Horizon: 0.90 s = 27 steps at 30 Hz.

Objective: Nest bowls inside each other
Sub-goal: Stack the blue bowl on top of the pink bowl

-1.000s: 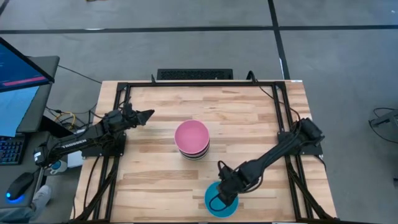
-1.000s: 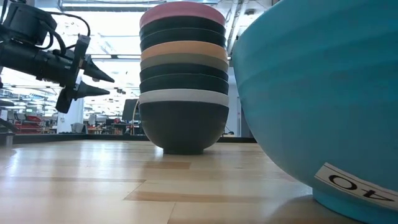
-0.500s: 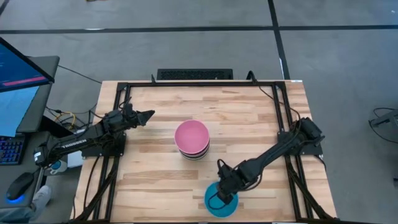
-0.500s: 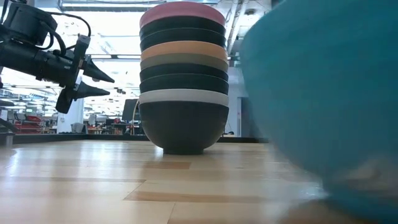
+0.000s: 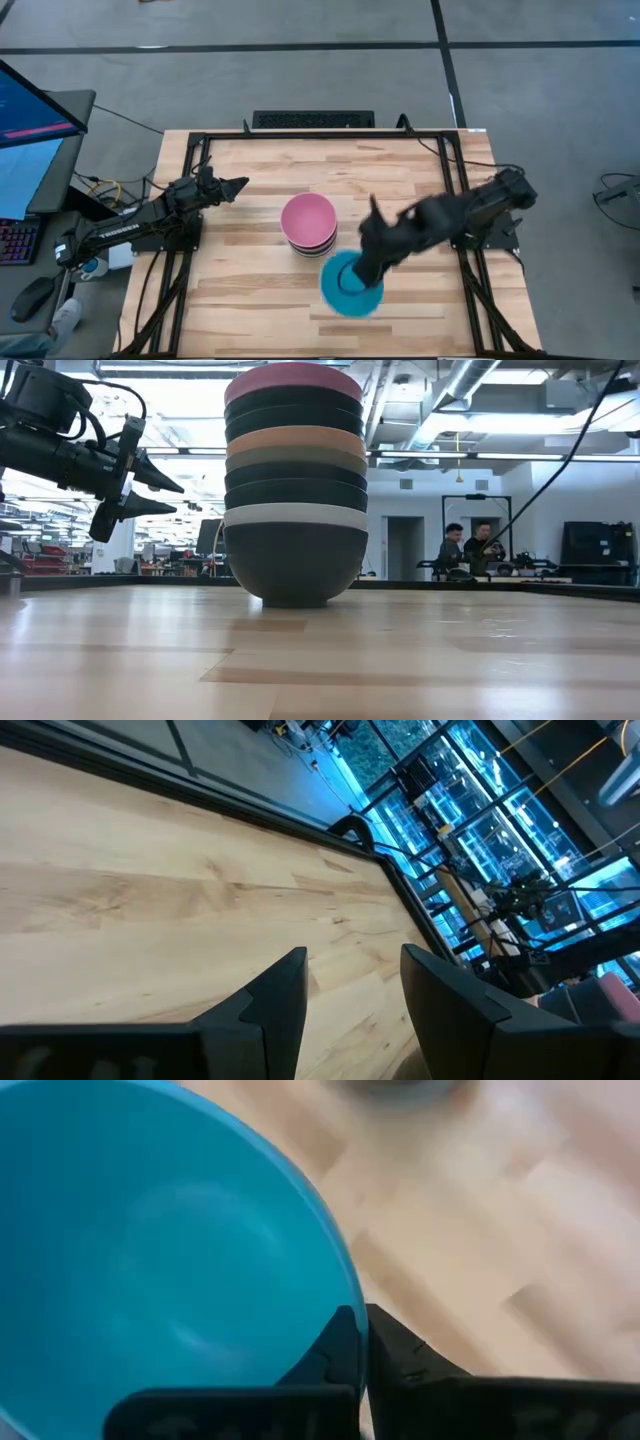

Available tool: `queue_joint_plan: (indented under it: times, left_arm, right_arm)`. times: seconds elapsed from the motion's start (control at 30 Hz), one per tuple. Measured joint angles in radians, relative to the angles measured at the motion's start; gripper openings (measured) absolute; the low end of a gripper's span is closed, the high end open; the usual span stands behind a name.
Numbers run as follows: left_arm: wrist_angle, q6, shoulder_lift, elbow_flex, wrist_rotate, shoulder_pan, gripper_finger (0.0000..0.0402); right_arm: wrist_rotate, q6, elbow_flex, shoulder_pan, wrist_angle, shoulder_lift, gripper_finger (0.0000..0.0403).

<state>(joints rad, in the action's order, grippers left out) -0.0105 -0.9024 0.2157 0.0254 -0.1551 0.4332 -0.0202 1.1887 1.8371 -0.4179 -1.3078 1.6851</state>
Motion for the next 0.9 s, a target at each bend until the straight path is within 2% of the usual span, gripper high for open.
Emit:
queue_joint_plan:
  times: [0.13, 0.3, 0.37, 0.5, 0.67, 0.9]
  left_arm:
    - [0.0, 0.002, 0.0, 0.0, -0.002, 0.0, 0.0153]
    - [0.0, 0.018, 0.0, 0.0, -0.007, 0.0, 0.0153]
    - [0.0, 0.018, 0.0, 0.0, -0.007, 0.0, 0.0153]
    - [0.0, 0.018, 0.001, 0.0, -0.006, 0.0, 0.0153]
    - [0.0, 0.018, 0.006, 0.0, -0.003, 0.0, 0.0153]
    - [-0.002, 0.017, 0.03, -0.001, -0.016, 0.0, 0.0153]
  right_arm:
    - [0.072, -0.136, 0.272, 0.112, -0.172, 0.084, 0.0011]
    - [0.084, -0.304, 0.522, 0.283, -0.251, 0.218, 0.0026]
    - [0.066, -0.352, 0.493, 0.339, -0.213, 0.229, 0.003]
    - [0.045, -0.44, 0.486, 0.409, -0.244, 0.274, 0.0022]
    - [0.016, -0.489, 0.484, 0.428, -0.17, 0.316, 0.0021]
    - [-0.01, -0.515, 0.484, 0.441, -0.171, 0.379, 0.0025]
